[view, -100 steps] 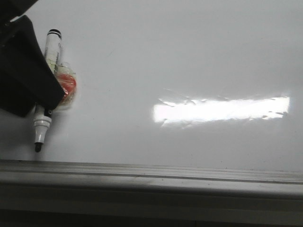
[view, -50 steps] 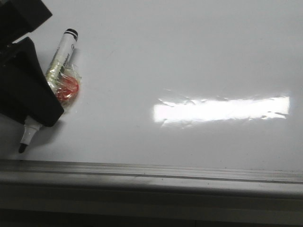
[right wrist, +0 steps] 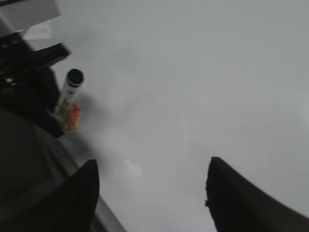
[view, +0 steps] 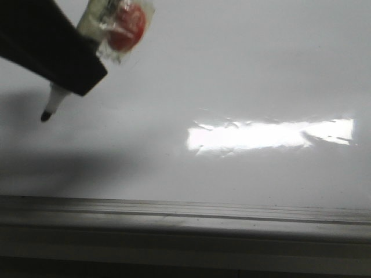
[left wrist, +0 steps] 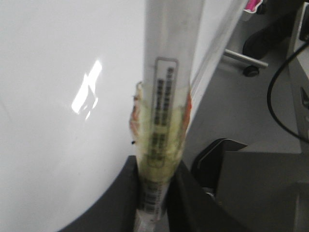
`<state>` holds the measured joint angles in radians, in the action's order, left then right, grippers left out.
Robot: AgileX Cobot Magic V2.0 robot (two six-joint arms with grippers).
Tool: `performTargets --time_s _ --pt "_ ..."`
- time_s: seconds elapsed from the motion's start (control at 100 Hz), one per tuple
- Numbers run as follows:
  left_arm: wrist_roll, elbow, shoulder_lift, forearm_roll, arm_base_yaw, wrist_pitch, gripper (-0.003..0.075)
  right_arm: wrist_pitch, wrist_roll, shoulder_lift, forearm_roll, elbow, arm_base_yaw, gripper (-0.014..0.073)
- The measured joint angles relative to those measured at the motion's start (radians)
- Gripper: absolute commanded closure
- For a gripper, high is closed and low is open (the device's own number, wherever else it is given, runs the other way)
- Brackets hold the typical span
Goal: Write number 0 on whiteboard
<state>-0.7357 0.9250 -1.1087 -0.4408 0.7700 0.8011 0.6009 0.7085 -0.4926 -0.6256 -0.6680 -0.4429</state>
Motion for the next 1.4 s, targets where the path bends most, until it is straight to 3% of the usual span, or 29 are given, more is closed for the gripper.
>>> performTargets --time_s 0.16,0.34,0.79,1.05,1.31,1.4 --pt "-0.079 0.032 0.015 0.160 0.100 0.025 0.0740 0.096 0.122 -0.164 -0.046 -0.101 -0.077 0.0179" --pt "-0.091 0.034 0.015 0.291 0.162 0.054 0.0740 0.104 0.177 -0.308 -0.046 -0.168 -0.160 0.0179" --pt "-0.093 0.034 0.015 0.323 0.168 0.061 0.0740 -0.100 0.189 -0.530 -0.054 -0.204 -0.448 0.0179" --pt "-0.093 0.034 0.015 0.323 0.169 0.063 0.0740 -0.210 0.189 -0.622 -0.060 -0.204 -0.471 0.0179" --pt "-0.093 0.034 0.015 0.323 0.169 0.063 0.0740 -0.217 0.189 -0.680 -0.060 -0.204 -0.471 0.0183" --pt "-0.093 0.034 0.015 0.323 0.169 0.063 0.0740 -0.217 0.189 -0.688 -0.062 -0.204 -0.471 0.0223"
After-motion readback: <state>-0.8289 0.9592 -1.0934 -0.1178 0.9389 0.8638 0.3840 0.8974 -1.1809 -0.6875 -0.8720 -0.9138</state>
